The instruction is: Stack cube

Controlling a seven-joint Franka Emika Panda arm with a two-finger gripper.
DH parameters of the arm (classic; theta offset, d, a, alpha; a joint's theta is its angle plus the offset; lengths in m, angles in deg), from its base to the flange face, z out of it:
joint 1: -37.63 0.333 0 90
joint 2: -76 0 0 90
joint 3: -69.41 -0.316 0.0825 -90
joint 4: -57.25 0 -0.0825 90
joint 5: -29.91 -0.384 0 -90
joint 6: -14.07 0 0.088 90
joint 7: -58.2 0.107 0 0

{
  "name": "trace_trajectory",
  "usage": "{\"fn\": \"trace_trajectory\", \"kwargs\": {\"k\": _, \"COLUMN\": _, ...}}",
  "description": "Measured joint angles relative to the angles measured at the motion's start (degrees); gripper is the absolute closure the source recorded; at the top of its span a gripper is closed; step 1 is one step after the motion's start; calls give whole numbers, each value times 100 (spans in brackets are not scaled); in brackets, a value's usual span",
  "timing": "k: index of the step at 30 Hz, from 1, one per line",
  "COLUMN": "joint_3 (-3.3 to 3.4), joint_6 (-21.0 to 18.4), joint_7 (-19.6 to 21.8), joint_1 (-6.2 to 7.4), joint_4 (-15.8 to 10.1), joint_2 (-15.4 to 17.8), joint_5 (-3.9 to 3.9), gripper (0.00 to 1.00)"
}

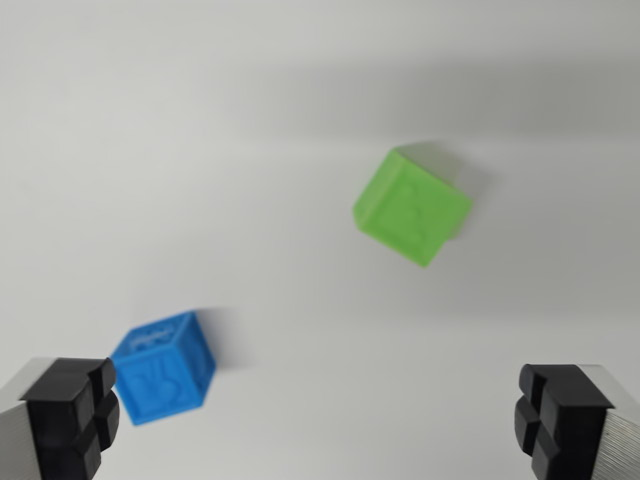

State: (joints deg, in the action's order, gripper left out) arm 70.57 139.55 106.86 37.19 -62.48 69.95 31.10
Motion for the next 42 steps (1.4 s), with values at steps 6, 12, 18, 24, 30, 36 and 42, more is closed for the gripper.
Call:
{"fn": "trace_trajectory", "kwargs": {"k": 6, "joint_3": -26, "joint_6": 209, "joint_7": -38, "joint_1": 52, "joint_4": -262, "joint_2": 43, "joint_5": 0, "gripper": 0}}
{"fn": "trace_trajectory", "kwargs": {"k": 12, "joint_3": -59, "joint_6": 424, "joint_7": -70, "joint_1": 95, "joint_4": -511, "joint_2": 75, "joint_5": 0, "gripper": 0}}
{"fn": "trace_trajectory", "kwargs": {"k": 18, "joint_3": -100, "joint_6": 668, "joint_7": -110, "joint_1": 144, "joint_4": -781, "joint_2": 103, "joint_5": 0, "gripper": 0}}
{"fn": "trace_trajectory", "kwargs": {"k": 24, "joint_3": -139, "joint_6": 945, "joint_7": -150, "joint_1": 209, "joint_4": -1062, "joint_2": 113, "joint_5": 0, "gripper": 0}}
{"fn": "trace_trajectory", "kwargs": {"k": 30, "joint_3": -181, "joint_6": 1211, "joint_7": -181, "joint_1": 271, "joint_4": -1328, "joint_2": 113, "joint_5": 0, "gripper": 0}}
{"fn": "trace_trajectory", "kwargs": {"k": 36, "joint_3": -235, "joint_6": 1493, "joint_7": -208, "joint_1": 333, "joint_4": -1593, "joint_2": 104, "joint_5": 0, "gripper": 0}}
{"fn": "trace_trajectory", "kwargs": {"k": 42, "joint_3": -300, "joint_6": 1832, "joint_7": -238, "joint_1": 406, "joint_4": -1869, "joint_2": 36, "joint_5": 0, "gripper": 0}}
